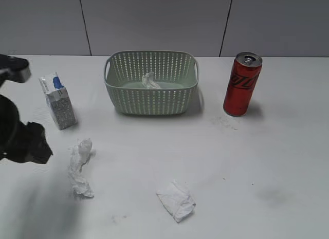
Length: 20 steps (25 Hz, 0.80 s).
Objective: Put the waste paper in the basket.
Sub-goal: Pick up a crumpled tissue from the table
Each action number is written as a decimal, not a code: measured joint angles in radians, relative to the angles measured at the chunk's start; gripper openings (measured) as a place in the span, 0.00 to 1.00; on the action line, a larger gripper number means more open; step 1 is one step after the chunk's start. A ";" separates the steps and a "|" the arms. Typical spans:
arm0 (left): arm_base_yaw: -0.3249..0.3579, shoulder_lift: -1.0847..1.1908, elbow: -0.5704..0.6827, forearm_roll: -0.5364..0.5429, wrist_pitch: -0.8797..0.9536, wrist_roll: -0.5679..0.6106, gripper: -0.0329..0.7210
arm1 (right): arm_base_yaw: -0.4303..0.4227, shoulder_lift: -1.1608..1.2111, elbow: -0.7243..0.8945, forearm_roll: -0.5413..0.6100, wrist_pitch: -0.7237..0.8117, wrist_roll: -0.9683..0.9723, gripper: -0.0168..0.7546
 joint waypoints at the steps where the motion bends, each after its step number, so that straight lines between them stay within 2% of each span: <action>1: -0.001 0.058 -0.021 -0.009 -0.004 -0.003 0.83 | 0.000 0.000 0.000 0.000 0.000 0.000 0.76; 8: -0.003 0.322 -0.111 -0.076 -0.071 -0.055 0.83 | 0.000 0.000 0.000 0.000 0.000 0.000 0.76; 20: -0.003 0.465 -0.115 -0.114 -0.218 -0.060 0.83 | 0.000 0.000 0.000 0.000 0.000 0.001 0.76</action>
